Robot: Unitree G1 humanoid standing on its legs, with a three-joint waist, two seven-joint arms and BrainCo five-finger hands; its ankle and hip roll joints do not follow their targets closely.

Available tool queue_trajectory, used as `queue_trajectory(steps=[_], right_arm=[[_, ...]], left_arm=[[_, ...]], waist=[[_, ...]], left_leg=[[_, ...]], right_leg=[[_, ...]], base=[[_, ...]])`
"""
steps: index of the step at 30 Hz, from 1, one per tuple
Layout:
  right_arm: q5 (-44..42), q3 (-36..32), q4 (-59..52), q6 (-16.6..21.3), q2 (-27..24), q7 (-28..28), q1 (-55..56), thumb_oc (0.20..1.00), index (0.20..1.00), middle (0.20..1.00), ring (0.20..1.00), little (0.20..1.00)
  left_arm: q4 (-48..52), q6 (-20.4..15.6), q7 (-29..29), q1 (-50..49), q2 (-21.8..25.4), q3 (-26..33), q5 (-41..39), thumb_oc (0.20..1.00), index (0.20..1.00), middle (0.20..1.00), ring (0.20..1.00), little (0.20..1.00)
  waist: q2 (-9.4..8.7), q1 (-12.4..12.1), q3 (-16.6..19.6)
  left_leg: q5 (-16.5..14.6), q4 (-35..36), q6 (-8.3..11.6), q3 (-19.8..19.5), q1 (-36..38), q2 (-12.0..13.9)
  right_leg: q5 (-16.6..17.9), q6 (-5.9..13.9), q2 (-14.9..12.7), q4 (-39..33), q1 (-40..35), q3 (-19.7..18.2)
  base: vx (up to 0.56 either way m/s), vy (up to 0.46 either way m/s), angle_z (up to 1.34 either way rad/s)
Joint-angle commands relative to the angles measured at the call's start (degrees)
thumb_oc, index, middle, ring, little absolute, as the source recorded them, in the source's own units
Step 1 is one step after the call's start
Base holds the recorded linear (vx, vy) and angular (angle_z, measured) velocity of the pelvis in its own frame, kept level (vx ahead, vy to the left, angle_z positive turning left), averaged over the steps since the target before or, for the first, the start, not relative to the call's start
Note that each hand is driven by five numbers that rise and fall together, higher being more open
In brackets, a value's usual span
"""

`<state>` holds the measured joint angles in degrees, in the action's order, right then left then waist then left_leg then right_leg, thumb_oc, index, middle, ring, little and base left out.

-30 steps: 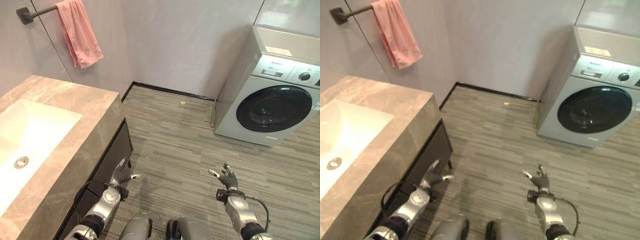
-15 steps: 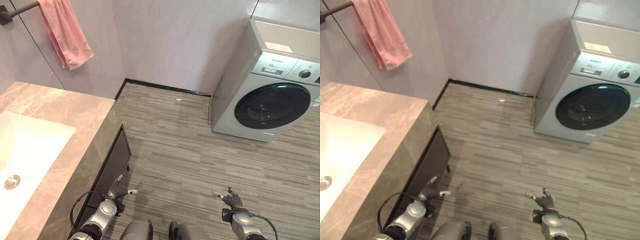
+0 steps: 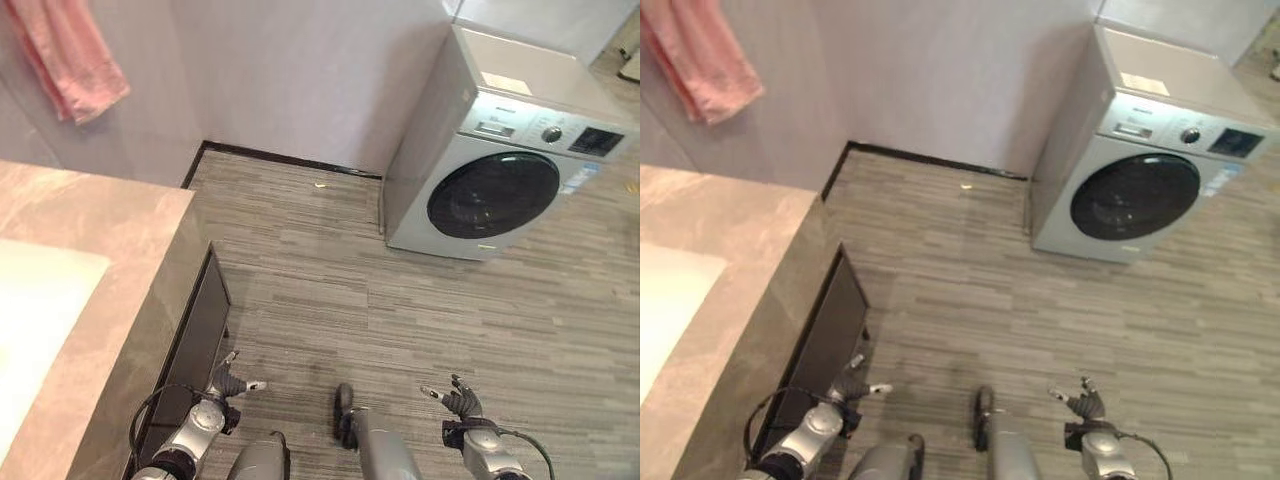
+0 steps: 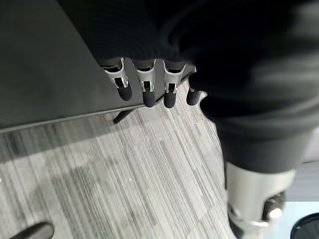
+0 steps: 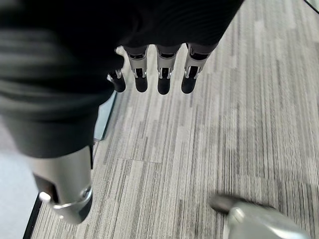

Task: Put brush and paste in cup on sink, flatten towel.

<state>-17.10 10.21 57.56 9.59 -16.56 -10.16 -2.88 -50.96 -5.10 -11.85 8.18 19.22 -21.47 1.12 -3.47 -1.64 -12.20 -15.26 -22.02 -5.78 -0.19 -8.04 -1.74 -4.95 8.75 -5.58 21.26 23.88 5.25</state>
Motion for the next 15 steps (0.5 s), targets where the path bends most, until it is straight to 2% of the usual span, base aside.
queue_trajectory(steps=[1,2,4,6,8,10,11,12,13,14,15], right_arm=[[2.3,0.3,-3.5,0.8,-4.3,1.7,-0.9,1.0,1.0,1.0,1.0,1.0],[3.7,1.4,-4.2,0.8,-5.1,1.8,-1.0,1.0,1.0,1.0,1.0,1.0],[6.5,3.4,-4.5,0.7,-6.7,2.9,-1.1,1.0,1.0,1.0,1.0,1.0],[7.2,4.5,-5.6,0.7,-8.4,2.7,-2.2,1.0,1.0,1.0,1.0,1.0],[6.6,4.6,-6.0,0.7,-9.0,2.9,-3.0,1.0,1.0,1.0,1.0,1.0],[5.3,3.9,-6.9,0.8,-9.8,2.4,-4.3,1.0,1.0,1.0,1.0,1.0],[4.1,3.1,-6.4,1.0,-9.8,2.6,-4.4,1.0,1.0,1.0,1.0,1.0],[3.5,2.3,-6.4,1.3,-9.6,2.1,-4.2,1.0,1.0,1.0,1.0,1.0],[3.5,2.3,-6.4,1.3,-9.6,2.1,-4.2,1.0,1.0,1.0,1.0,1.0],[3.7,2.3,-7.0,1.5,-9.4,1.9,-3.8,1.0,1.0,1.0,1.0,1.0],[3.9,2.4,-6.9,1.4,-9.1,2.0,-3.7,1.0,1.0,1.0,1.0,1.0]], left_arm=[[2.7,-1.4,1.3,1.3,0.1,0.4,-0.5,1.0,1.0,1.0,1.0,1.0],[2.9,-1.6,1.4,1.5,-0.1,1.1,-2.2,1.0,1.0,1.0,1.0,1.0],[2.0,-1.2,1.1,2.7,-0.2,1.1,-1.3,1.0,1.0,1.0,1.0,1.0],[1.4,-1.2,1.1,4.4,0.1,0.7,-1.4,1.0,1.0,1.0,1.0,1.0],[0.9,-1.2,0.7,5.3,0.3,0.7,-1.5,1.0,1.0,1.0,1.0,1.0],[1.0,-1.2,0.4,6.3,0.9,0.6,-1.8,1.0,1.0,1.0,1.0,1.0],[0.9,-1.5,0.2,6.3,1.0,1.0,-2.0,1.0,1.0,1.0,1.0,1.0],[1.2,-1.9,0.6,5.7,0.9,1.0,-2.2,1.0,1.0,1.0,1.0,1.0],[1.2,-1.9,0.6,5.7,1.0,1.0,-2.2,1.0,1.0,1.0,1.0,1.0],[1.5,-2.0,0.7,5.3,1.0,1.0,-2.0,1.0,1.0,1.0,1.0,1.0],[1.2,-2.0,0.8,5.2,0.9,1.0,-1.9,1.0,1.0,1.0,1.0,1.0]], waist=[[-0.13,0.8,3.3],[-0.17,0.8,3.4],[-0.66,0.4,3.1],[-1.65,-0.6,1.3],[-1.92,-1.1,0.5],[-2.44,-2.1,-0.3],[-2.23,-2.6,-0.4],[-1.97,-3.2,0.1],[-2.07,-3.2,0.2],[-1.3,-4.0,0.4],[-1.22,-4.6,0.4]], left_leg=[[6.7,5.7,4.37,-3.6,8.4,1.5],[7.7,4.0,5.01,-4.2,7.6,2.0],[13.3,-3.5,7.29,-4.7,4.1,3.5],[17.7,-12.9,7.89,-5.7,-1.3,3.8],[18.1,-15.7,7.63,-5.5,-3.1,3.6],[15.5,-11.2,7.02,-3.3,-8.9,2.2],[14.0,-7.7,6.85,-1.2,-10.5,2.6],[13.9,1.1,6.72,1.9,-12.9,2.3],[14.2,1.5,6.71,1.9,-12.9,2.2],[17.2,7.2,7.09,2.1,-13.9,2.1],[18.2,9.1,7.29,1.6,-13.4,2.0]], right_leg=[[6.2,-3.0,4.4,-7.0,-5.7,1.4],[5.7,-3.63,5.1,-8.1,-6.8,2.2],[4.7,-5.26,5.9,-10.1,-9.8,4.1],[4.5,-6.79,6.2,-11.9,-12.2,4.5],[4.1,-7.45,6.4,-12.3,-13.0,4.6],[3.3,-7.2,6.0,-14.5,-15.3,3.6],[2.8,-6.69,6.1,-15.2,-16.4,3.5],[1.8,-6.1,5.7,-16.2,-18.1,3.4],[1.8,-6.09,5.6,-16.2,-17.9,3.4],[1.2,-5.92,6.4,-16.7,-19.4,2.9],[0.6,-5.79,6.5,-16.7,-20.6,2.5]], base=[[0.28,-0.221,0.77],[0.28,-0.262,0.84],[0.24,-0.294,0.51],[0.13,-0.254,0.55],[0.11,-0.144,0.14],[0.22,-0.086,-0.14],[0.35,0.029,0.3],[0.27,0.047,0.26],[0.33,0.089,0.16],[0.23,0.064,-0.12],[0.33,0.092,-0.17]])
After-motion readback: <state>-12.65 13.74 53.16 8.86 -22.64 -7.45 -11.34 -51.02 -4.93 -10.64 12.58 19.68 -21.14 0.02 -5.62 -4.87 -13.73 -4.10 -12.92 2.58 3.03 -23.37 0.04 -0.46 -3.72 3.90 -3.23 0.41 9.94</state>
